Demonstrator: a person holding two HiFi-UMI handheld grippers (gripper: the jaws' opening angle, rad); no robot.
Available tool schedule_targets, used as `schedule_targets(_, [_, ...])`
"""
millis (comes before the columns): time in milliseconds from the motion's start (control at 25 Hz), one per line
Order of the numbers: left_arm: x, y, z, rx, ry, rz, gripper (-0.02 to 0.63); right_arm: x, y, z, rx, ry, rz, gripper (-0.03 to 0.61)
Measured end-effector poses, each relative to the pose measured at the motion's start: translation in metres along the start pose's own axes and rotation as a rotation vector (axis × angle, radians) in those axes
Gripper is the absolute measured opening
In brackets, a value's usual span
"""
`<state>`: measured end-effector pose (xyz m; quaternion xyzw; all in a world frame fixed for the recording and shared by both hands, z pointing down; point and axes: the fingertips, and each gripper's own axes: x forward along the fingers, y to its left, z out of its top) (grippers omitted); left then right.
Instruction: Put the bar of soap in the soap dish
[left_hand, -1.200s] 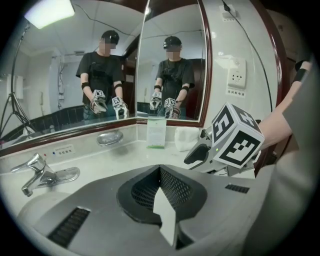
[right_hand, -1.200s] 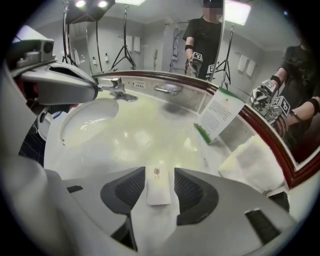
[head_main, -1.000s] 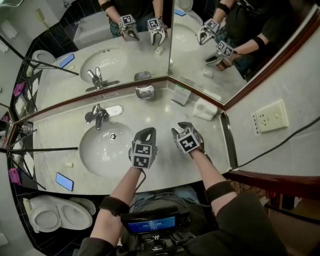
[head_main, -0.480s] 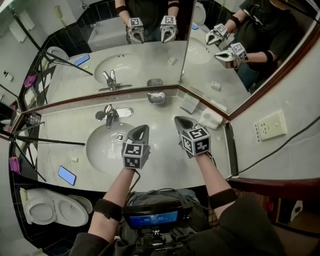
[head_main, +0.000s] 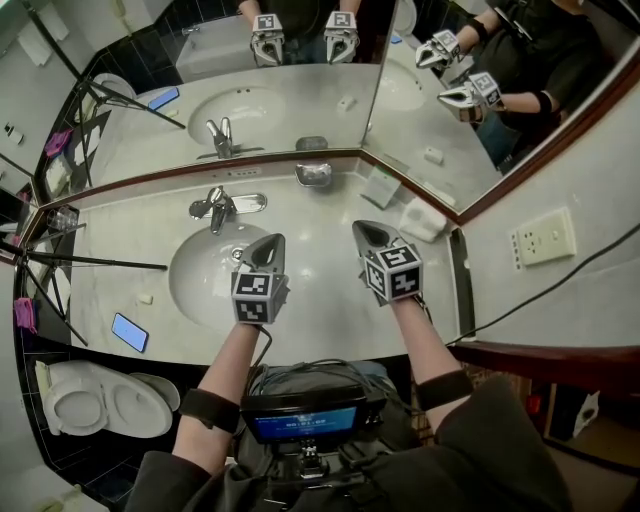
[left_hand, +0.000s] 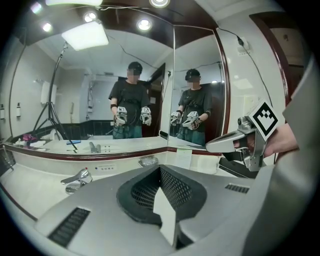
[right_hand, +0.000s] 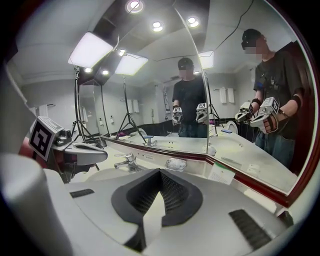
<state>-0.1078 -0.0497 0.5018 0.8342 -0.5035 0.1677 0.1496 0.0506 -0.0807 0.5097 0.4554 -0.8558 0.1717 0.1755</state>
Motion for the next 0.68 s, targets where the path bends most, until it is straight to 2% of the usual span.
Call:
schedule_targets(240, [-0.004, -0.003, -0.003, -0.002, 0.002, -0.002, 0.002, -0.003, 0.003, -0.005, -0.041, 0.02, -0.005, 0.014])
schedule_targets(680, [-0.007, -0.007, -0.009, -0.003, 0.006, -0.004, 0.002, -0.013, -0.002, -0.02, -0.031, 0.044, -0.019, 0.014])
